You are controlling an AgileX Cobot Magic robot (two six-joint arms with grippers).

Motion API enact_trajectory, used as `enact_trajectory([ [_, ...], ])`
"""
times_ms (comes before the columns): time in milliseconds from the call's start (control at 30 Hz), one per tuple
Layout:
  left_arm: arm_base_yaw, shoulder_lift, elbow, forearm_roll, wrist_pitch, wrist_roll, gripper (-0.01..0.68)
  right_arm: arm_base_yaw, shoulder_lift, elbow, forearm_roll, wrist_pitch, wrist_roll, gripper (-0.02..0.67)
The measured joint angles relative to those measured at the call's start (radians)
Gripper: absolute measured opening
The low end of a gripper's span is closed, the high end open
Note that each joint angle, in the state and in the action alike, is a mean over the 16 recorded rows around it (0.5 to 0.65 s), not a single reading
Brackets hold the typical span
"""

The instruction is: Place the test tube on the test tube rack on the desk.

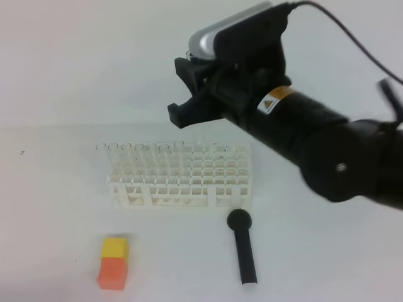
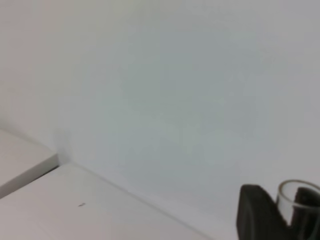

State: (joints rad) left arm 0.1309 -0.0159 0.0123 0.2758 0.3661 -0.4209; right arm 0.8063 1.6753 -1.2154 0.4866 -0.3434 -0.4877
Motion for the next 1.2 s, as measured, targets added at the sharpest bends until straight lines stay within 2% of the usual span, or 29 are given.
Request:
enact_trajectory([
  [267,0.001,0.005,-0.006,-0.009,-0.006,-0.003,-0.001,0.006,0.11,0.011,-0.025,-0.22,0.046,0.124],
  [500,0.0,-0.001,0.005,-0.009,-0.011,-0.001,-0.001,0.012,0.147,0.025,-0.03,-0.324,0.047,0.124],
  [1200,0.001,0.008,-0.012,-0.01,-0.003,-0.001,-0.001,0.022,0.242,0.042,-0.039,-0.372,0.067,0.124],
])
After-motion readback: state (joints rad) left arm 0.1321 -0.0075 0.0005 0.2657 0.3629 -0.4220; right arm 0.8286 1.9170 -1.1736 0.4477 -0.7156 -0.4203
